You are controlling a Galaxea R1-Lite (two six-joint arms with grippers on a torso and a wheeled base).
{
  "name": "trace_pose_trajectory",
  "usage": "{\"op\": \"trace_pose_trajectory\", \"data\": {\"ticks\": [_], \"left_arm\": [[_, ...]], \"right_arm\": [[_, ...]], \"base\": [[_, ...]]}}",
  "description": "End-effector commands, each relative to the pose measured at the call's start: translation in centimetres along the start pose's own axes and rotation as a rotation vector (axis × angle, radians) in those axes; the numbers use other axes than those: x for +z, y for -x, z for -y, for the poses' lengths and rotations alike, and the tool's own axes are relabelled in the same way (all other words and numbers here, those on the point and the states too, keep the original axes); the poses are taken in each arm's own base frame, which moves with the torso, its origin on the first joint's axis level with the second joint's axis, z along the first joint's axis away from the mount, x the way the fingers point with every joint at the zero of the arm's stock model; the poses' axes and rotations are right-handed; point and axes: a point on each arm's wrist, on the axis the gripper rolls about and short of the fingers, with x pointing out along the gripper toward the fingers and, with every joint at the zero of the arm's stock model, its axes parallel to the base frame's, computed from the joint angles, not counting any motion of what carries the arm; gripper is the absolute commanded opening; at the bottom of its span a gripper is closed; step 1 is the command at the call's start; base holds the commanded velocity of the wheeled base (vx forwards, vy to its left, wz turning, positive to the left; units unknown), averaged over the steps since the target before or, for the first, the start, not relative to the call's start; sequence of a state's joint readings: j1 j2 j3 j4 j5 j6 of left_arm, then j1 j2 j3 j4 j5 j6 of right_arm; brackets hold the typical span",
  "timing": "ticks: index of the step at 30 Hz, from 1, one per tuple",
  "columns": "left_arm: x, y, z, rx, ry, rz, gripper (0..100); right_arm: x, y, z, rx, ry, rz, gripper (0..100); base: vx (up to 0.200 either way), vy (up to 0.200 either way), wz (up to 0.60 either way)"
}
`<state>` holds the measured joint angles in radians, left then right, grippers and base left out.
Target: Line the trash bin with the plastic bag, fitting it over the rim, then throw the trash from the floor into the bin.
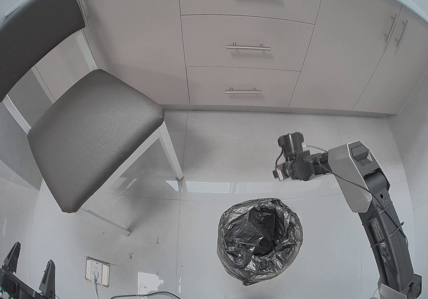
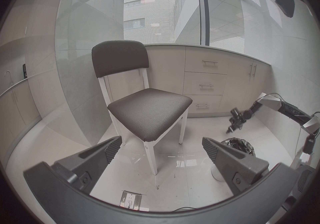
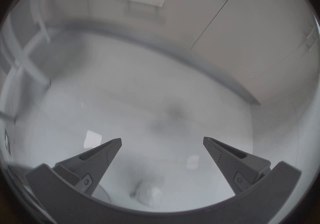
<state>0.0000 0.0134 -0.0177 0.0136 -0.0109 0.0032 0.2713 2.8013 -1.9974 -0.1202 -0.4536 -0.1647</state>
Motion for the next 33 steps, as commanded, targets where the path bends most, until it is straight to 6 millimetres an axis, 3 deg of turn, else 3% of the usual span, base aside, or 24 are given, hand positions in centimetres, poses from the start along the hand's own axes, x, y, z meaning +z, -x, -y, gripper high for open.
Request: {"op": "trace_pose_trajectory", "data": {"ticks": [1, 2, 3, 9, 21, 33], "left_arm": [[-0.5, 0.0, 0.0, 0.0, 0.0, -0.003, 100], [-0.5, 0.0, 0.0, 0.0, 0.0, -0.003, 100], [-0.5, 0.0, 0.0, 0.0, 0.0, -0.003, 100], [-0.5, 0.0, 0.0, 0.0, 0.0, -0.003, 100], [-0.5, 0.0, 0.0, 0.0, 0.0, -0.003, 100], [-0.5, 0.0, 0.0, 0.0, 0.0, -0.003, 100]], "right_arm": [[-12.1, -5.4, -2.8, 0.047, 0.161, -0.384, 100], [-12.1, -5.4, -2.8, 0.047, 0.161, -0.384, 100], [-14.4, -6.0, -2.8, 0.051, 0.185, -0.464, 100], [-14.7, -6.6, -1.7, 0.034, 0.155, -0.473, 100], [-16.4, -7.1, -2.2, 0.04, 0.138, -0.503, 100], [-16.5, -7.3, -1.4, 0.019, 0.081, -0.512, 100]], "base": [[0.0, 0.0, 0.0], [0.0, 0.0, 0.0], [0.0, 0.0, 0.0], [0.0, 0.0, 0.0], [0.0, 0.0, 0.0], [0.0, 0.0, 0.0]]}}
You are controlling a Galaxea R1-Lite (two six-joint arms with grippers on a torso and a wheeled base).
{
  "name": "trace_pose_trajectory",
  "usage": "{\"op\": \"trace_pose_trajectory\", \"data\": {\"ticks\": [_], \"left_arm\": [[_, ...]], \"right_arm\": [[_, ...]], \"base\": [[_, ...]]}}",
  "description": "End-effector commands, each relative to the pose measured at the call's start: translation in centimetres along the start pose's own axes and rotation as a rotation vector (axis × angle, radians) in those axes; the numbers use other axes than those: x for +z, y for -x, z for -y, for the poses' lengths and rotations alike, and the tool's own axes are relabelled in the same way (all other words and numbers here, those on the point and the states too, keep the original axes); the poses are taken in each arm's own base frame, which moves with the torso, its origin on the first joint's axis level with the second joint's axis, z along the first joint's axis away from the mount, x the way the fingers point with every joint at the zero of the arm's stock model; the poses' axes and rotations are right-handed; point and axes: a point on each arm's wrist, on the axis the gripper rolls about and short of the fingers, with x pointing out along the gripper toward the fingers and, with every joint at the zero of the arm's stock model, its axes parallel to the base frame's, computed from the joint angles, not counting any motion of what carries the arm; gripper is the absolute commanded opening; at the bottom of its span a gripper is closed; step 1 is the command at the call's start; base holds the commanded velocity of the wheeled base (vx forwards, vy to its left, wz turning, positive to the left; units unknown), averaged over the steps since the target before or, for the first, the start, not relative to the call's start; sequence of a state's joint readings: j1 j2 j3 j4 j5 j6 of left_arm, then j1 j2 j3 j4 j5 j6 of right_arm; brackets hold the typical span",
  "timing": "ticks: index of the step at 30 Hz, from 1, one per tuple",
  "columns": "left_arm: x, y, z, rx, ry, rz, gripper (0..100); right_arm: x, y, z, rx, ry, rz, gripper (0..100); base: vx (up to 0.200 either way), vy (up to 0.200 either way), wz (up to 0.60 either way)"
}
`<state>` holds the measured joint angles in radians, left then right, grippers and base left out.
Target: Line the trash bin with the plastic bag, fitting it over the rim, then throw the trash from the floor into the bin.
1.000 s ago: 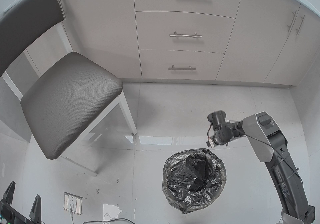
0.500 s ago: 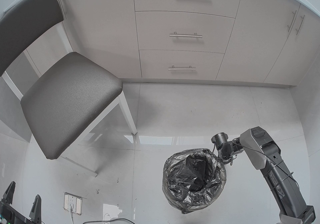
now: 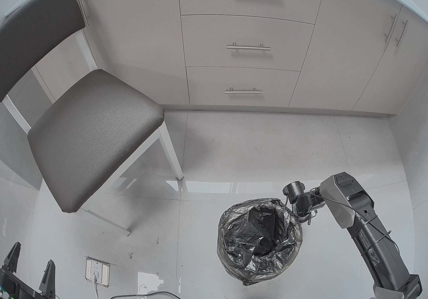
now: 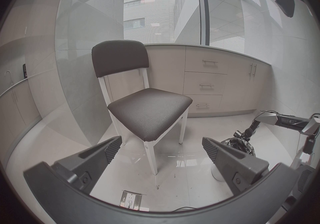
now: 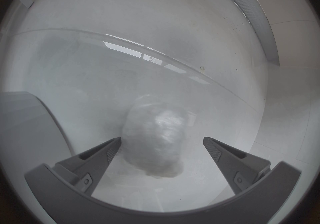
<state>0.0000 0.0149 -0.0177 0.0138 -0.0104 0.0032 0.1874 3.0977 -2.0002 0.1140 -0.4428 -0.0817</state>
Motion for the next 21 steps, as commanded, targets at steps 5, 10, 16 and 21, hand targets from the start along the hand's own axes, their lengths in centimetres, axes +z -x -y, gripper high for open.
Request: {"op": "trace_pose_trajectory", "data": {"ticks": [5, 10, 16, 21], "left_arm": [[-0.48, -0.01, 0.0, 0.0, 0.0, -0.001, 100], [-0.48, -0.01, 0.0, 0.0, 0.0, -0.001, 100], [-0.48, -0.01, 0.0, 0.0, 0.0, -0.001, 100], [-0.48, -0.01, 0.0, 0.0, 0.0, -0.001, 100]], "right_arm": [[-0.18, -0.43, 0.7, -0.006, -0.015, -0.011, 100], [-0.19, -0.46, 0.76, -0.003, -0.018, -0.011, 100], [-0.19, -0.46, 0.76, -0.005, -0.041, -0.011, 100], [-0.19, -0.46, 0.76, -0.003, -0.041, -0.011, 0]], "base": [[0.0, 0.0, 0.0], [0.0, 0.0, 0.0], [0.0, 0.0, 0.0], [0.0, 0.0, 0.0]]}}
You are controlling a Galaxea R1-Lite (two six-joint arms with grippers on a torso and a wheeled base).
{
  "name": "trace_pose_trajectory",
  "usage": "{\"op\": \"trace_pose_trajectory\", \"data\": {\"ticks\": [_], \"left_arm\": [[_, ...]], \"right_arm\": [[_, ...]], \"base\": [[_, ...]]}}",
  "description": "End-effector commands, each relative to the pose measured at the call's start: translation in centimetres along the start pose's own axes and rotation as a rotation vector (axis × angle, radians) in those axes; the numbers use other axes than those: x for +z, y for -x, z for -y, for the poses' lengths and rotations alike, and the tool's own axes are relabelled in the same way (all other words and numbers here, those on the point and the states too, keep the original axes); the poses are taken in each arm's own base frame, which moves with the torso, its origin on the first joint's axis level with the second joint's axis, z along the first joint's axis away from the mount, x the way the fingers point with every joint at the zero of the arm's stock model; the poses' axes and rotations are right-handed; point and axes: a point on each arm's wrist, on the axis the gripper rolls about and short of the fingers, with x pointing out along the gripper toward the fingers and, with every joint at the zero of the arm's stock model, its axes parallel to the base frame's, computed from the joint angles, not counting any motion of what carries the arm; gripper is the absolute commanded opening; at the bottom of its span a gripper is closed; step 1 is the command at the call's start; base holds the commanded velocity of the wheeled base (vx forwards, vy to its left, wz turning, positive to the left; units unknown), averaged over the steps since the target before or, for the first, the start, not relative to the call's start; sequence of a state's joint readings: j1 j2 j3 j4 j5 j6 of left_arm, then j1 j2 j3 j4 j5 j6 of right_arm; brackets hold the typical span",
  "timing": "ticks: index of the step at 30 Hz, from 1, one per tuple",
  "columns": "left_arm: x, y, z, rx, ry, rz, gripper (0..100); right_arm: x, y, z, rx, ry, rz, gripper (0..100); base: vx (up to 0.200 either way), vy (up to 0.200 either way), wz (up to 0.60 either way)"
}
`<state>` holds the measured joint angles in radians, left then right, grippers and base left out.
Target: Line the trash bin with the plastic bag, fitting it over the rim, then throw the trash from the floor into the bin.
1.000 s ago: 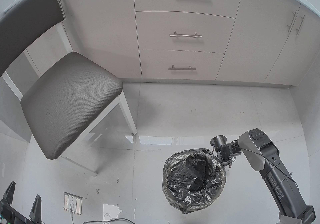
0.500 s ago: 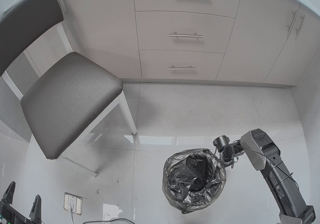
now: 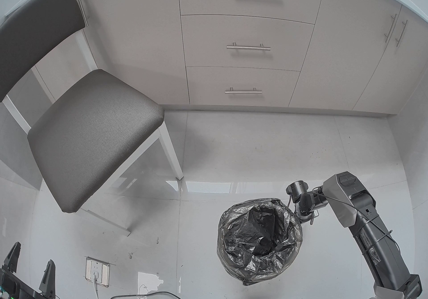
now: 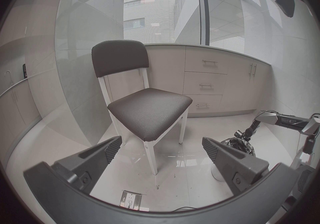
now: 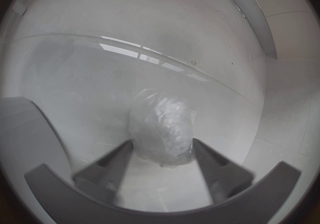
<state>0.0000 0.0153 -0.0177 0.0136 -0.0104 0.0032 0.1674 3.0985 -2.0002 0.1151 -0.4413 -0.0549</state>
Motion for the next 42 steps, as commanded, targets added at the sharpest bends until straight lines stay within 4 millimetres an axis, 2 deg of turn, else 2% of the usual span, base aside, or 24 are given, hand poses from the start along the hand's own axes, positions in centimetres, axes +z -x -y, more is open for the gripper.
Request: {"op": "trace_pose_trajectory", "data": {"ticks": [1, 13, 16, 18, 19, 21, 24, 28, 30, 31, 32, 33, 34, 36, 38, 40, 41, 42], "left_arm": [[-0.5, 0.0, 0.0, 0.0, 0.0, -0.001, 100], [-0.5, 0.0, 0.0, -0.002, 0.0, -0.001, 100], [-0.5, 0.0, 0.0, 0.0, 0.0, -0.001, 100], [-0.5, 0.0, 0.0, 0.0, 0.0, -0.001, 100], [-0.5, 0.0, 0.0, 0.0, 0.0, -0.001, 100], [-0.5, 0.0, 0.0, 0.0, 0.0, -0.001, 100], [-0.5, 0.0, 0.0, 0.0, 0.0, -0.001, 100], [-0.5, 0.0, 0.0, 0.0, 0.0, -0.001, 100], [-0.5, 0.0, 0.0, 0.0, 0.0, -0.001, 100], [-0.5, 0.0, 0.0, 0.0, 0.0, -0.001, 100], [-0.5, 0.0, 0.0, 0.0, 0.0, -0.001, 100], [-0.5, 0.0, 0.0, 0.0, 0.0, -0.001, 100], [-0.5, 0.0, 0.0, 0.0, 0.0, -0.001, 100], [-0.5, 0.0, 0.0, 0.0, 0.0, -0.001, 100], [-0.5, 0.0, 0.0, 0.0, 0.0, -0.001, 100], [-0.5, 0.0, 0.0, 0.0, 0.0, -0.001, 100], [-0.5, 0.0, 0.0, 0.0, 0.0, -0.001, 100], [-0.5, 0.0, 0.0, -0.002, 0.0, -0.001, 100]], "right_arm": [[-0.1, 0.0, -0.1, 0.002, 0.002, -0.001, 0], [0.0, 0.2, -0.3, -0.004, 0.011, 0.0, 0], [1.9, 2.2, 0.8, -0.01, -0.016, 0.05, 0], [3.7, 4.2, 2.1, -0.016, -0.043, 0.1, 0], [3.7, 4.2, 2.1, -0.016, -0.043, 0.1, 0], [6.5, 8.0, 4.2, -0.031, -0.089, 0.186, 0], [9.0, 12.7, 6.7, -0.039, -0.134, 0.282, 0], [10.6, 19.1, 9.8, -0.04, -0.151, 0.322, 0], [10.9, 22.2, 11.3, -0.041, -0.157, 0.335, 0], [10.9, 22.6, 11.4, -0.041, -0.157, 0.335, 0], [10.9, 24.1, 12.1, -0.04, -0.155, 0.336, 0], [10.7, 25.9, 12.8, -0.039, -0.146, 0.321, 0], [10.6, 26.5, 13.1, -0.039, -0.142, 0.316, 0], [10.0, 29.5, 14.1, -0.034, -0.124, 0.296, 0], [9.7, 30.9, 14.4, -0.03, -0.12, 0.295, 0], [9.1, 33.8, 14.3, -0.015, -0.095, 0.304, 0], [9.0, 34.3, 14.1, -0.011, -0.09, 0.303, 0], [8.3, 36.2, 13.8, 0.004, -0.066, 0.288, 0]], "base": [[0.0, 0.0, 0.0], [0.0, 0.0, 0.0], [0.0, 0.0, 0.0], [0.0, 0.0, 0.0], [0.0, 0.0, 0.0], [0.0, 0.0, 0.0], [0.0, 0.0, 0.0], [0.0, 0.0, 0.0], [0.0, 0.0, 0.0], [0.0, 0.0, 0.0], [0.0, 0.0, 0.0], [0.0, 0.0, 0.0], [0.0, 0.0, 0.0], [0.0, 0.0, 0.0], [0.0, 0.0, 0.0], [0.0, 0.0, 0.0], [0.0, 0.0, 0.0], [0.0, 0.0, 0.0]]}}
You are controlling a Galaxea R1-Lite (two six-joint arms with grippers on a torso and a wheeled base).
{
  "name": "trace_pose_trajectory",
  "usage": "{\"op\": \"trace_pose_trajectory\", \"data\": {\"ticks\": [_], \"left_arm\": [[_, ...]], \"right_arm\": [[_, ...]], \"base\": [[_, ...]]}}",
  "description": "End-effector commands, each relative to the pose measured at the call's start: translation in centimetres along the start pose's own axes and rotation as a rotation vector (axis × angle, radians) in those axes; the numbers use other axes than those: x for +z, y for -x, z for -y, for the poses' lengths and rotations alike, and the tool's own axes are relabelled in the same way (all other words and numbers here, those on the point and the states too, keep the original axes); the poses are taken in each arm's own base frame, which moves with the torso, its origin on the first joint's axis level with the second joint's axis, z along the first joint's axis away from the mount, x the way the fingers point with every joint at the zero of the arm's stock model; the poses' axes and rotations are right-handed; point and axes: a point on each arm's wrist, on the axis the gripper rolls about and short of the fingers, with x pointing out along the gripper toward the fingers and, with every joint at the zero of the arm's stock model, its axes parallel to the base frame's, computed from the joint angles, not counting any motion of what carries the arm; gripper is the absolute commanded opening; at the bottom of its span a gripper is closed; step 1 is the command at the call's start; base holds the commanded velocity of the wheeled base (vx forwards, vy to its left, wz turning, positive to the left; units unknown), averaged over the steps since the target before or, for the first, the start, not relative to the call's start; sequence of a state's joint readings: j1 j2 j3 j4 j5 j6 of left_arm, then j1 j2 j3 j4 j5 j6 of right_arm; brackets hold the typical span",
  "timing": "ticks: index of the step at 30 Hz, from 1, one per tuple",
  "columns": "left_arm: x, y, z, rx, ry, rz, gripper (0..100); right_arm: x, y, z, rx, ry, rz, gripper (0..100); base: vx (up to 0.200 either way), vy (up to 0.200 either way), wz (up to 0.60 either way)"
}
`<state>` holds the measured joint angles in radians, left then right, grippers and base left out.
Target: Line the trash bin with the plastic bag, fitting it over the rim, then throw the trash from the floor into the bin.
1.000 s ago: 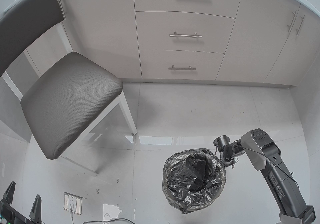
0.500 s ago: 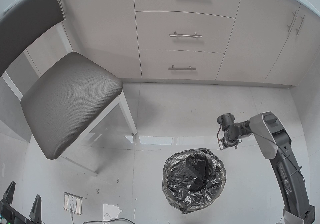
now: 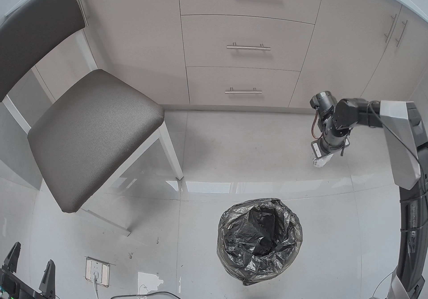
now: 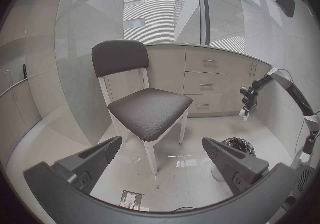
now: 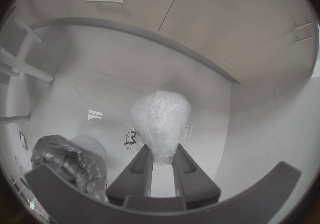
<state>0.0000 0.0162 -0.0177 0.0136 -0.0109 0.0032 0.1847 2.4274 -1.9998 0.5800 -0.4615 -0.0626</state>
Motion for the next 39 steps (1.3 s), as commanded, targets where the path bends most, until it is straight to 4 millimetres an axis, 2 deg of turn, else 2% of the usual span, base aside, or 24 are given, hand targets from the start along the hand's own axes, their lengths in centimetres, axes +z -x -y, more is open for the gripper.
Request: {"op": "trace_pose_trajectory", "data": {"ticks": [1, 3, 5, 9, 15, 17, 22, 27, 29, 30, 32, 39], "left_arm": [[-0.5, 0.0, 0.0, 0.0, 0.0, 0.0, 100], [-0.5, 0.0, 0.0, 0.0, 0.0, 0.0, 100], [-0.5, 0.0, 0.0, 0.0, 0.0, 0.0, 100], [-0.5, 0.0, 0.0, 0.0, 0.0, 0.0, 100], [-0.5, 0.0, 0.0, 0.0, 0.0, 0.0, 100], [-0.5, 0.0, 0.0, 0.0, 0.0, 0.0, 100], [-0.5, 0.0, 0.0, 0.0, 0.0, 0.0, 100], [-0.5, 0.0, 0.0, 0.0, 0.0, 0.0, 100], [-0.5, 0.0, 0.0, 0.0, 0.0, 0.0, 100], [-0.5, 0.0, 0.0, 0.0, 0.0, 0.0, 100], [-0.5, 0.0, 0.0, -0.001, 0.0, 0.0, 100], [-0.5, 0.0, 0.0, 0.0, 0.0, 0.0, 100]], "right_arm": [[0.7, 10.3, 1.4, 0.041, 0.013, 0.082, 0], [0.2, 11.9, 0.9, 0.061, 0.031, 0.069, 0], [-0.5, 14.5, -0.6, 0.097, 0.065, 0.06, 0], [-2.1, 17.5, -3.8, 0.147, 0.135, 0.018, 0], [-4.8, 20.6, -8.7, 0.196, 0.239, -0.046, 0], [-5.5, 20.8, -9.7, 0.198, 0.257, -0.074, 0], [-7.8, 19.9, -13.3, 0.231, 0.286, -0.235, 0], [-9.1, 16.7, -16.8, 0.232, 0.322, -0.332, 0], [-9.3, 16.1, -17.4, 0.23, 0.33, -0.34, 0], [-9.5, 15.0, -18.3, 0.229, 0.335, -0.346, 0], [-9.6, 14.0, -19.1, 0.233, 0.33, -0.342, 0], [-10.1, 11.3, -20.7, 0.242, 0.325, -0.359, 0]], "base": [[0.0, 0.0, 0.0], [0.0, 0.0, 0.0], [0.0, 0.0, 0.0], [0.0, 0.0, 0.0], [0.0, 0.0, 0.0], [0.0, 0.0, 0.0], [0.0, 0.0, 0.0], [0.0, 0.0, 0.0], [0.0, 0.0, 0.0], [0.0, 0.0, 0.0], [0.0, 0.0, 0.0], [0.0, 0.0, 0.0]]}}
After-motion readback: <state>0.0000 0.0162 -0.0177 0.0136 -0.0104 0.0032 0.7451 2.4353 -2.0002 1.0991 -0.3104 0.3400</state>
